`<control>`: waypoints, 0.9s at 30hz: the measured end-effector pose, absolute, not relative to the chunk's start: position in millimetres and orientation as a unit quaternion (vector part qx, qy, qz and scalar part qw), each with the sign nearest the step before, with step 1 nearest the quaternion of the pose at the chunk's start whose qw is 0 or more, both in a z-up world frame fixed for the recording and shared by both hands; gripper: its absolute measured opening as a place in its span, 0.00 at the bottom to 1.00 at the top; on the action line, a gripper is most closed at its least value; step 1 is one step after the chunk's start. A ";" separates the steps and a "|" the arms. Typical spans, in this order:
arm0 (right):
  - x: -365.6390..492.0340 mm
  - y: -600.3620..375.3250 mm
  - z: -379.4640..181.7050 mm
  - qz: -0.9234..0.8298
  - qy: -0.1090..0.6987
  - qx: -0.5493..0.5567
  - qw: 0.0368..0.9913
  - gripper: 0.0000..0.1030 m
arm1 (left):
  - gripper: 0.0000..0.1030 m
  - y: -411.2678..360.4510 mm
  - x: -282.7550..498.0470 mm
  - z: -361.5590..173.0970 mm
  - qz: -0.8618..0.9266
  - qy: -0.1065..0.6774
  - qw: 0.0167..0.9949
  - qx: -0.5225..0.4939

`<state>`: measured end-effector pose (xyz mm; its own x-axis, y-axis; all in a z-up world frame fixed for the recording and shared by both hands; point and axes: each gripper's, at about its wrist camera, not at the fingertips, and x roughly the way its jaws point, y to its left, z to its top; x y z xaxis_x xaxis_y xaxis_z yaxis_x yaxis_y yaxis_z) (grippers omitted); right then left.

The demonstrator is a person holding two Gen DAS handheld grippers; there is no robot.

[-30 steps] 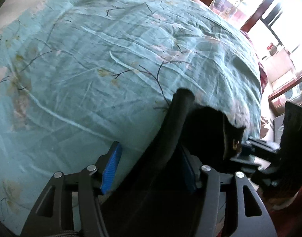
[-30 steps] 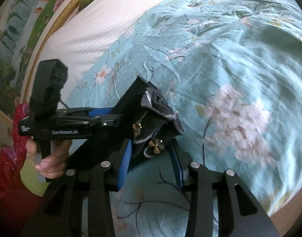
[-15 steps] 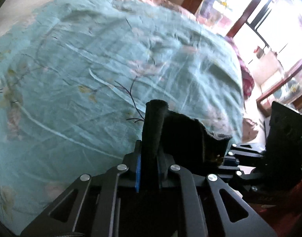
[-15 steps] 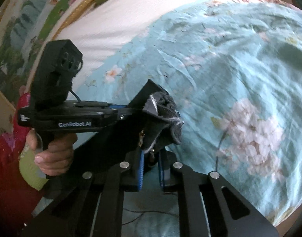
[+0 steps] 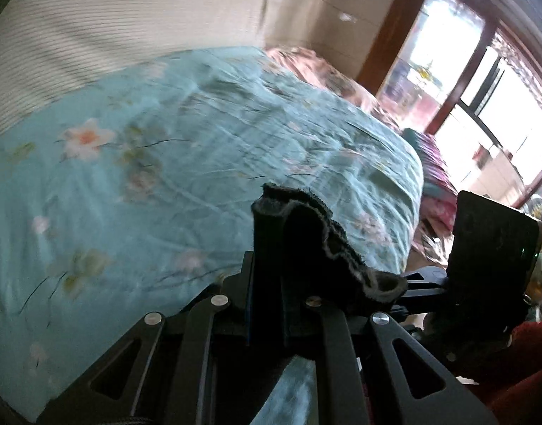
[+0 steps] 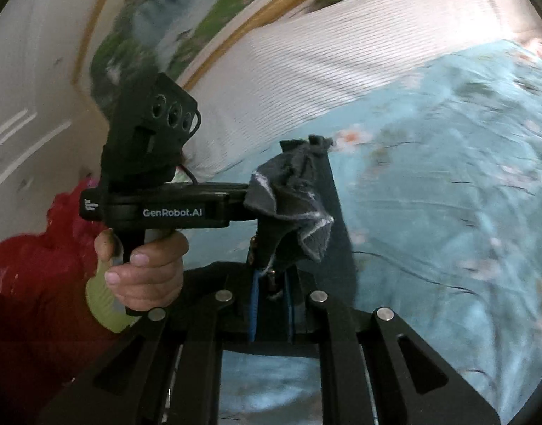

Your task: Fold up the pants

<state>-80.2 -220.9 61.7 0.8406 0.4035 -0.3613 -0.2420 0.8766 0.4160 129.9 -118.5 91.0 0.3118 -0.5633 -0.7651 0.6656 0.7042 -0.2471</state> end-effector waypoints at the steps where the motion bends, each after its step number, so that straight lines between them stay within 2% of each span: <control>1: -75.2 -213.7 61.7 0.178 0.229 0.175 0.941 0.13 | 0.10 -110.0 127.0 90.3 -0.372 0.446 0.812 0.053; 12: -39.2 -156.9 30.2 0.221 0.296 0.110 0.923 0.13 | 0.08 -24.6 115.7 50.4 -0.294 0.472 0.831 -0.021; 27: -10.8 -128.5 -16.5 0.202 0.367 0.058 0.906 0.16 | 0.06 14.5 115.6 -11.4 -0.234 0.517 0.821 -0.062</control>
<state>-10.8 -128.5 -16.5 0.6488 0.4087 -0.6419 -0.3240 0.9116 0.2530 115.6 14.5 -11.4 0.3548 -0.4489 -0.8201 0.3196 0.8826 -0.3448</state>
